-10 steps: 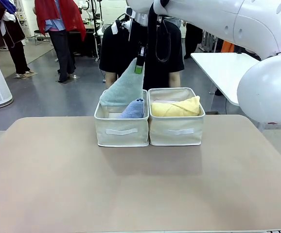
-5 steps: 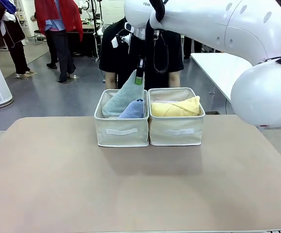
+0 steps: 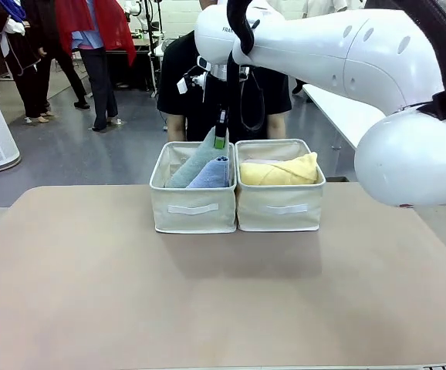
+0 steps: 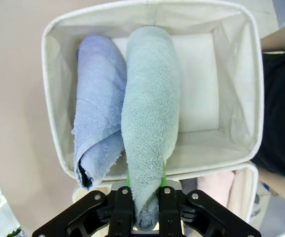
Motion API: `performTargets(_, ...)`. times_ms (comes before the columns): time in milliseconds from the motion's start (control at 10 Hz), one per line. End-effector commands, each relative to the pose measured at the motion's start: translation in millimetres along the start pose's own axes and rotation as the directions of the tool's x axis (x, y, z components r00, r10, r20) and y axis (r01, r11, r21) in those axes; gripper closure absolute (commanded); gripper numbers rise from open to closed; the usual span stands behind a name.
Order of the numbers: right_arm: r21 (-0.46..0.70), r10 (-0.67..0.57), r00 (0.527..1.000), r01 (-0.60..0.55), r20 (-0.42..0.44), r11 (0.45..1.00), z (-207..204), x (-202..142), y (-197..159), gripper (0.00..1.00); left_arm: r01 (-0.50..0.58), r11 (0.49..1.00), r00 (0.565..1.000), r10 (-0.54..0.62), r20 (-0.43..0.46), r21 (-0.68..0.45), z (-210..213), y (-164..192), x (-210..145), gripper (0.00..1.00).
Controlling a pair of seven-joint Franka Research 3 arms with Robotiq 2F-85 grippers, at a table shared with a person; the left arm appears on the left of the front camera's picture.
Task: Sort the towels based on their folding style.
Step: Pick up another triangle-folded towel from the table and place it in the left Fabric basket.
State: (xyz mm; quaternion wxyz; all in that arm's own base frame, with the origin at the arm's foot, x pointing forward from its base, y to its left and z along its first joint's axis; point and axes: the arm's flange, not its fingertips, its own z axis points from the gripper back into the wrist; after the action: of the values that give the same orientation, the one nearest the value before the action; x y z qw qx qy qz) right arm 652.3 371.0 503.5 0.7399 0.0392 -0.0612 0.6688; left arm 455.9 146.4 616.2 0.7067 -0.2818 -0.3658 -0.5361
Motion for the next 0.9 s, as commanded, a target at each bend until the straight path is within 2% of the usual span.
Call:
performTargets(0,0.010,-0.034,0.999,0.034,-0.031,0.999,3,13,-14,0.83,-0.006,1.000,1.000,0.006,-0.017,0.011,1,-1,1,0.00)
performTargets(800,0.073,-0.038,0.994,0.045,-0.101,0.996,-42,17,-24,0.83,-0.006,1.000,1.000,0.006,-0.017,0.011,1,-1,1,0.00)
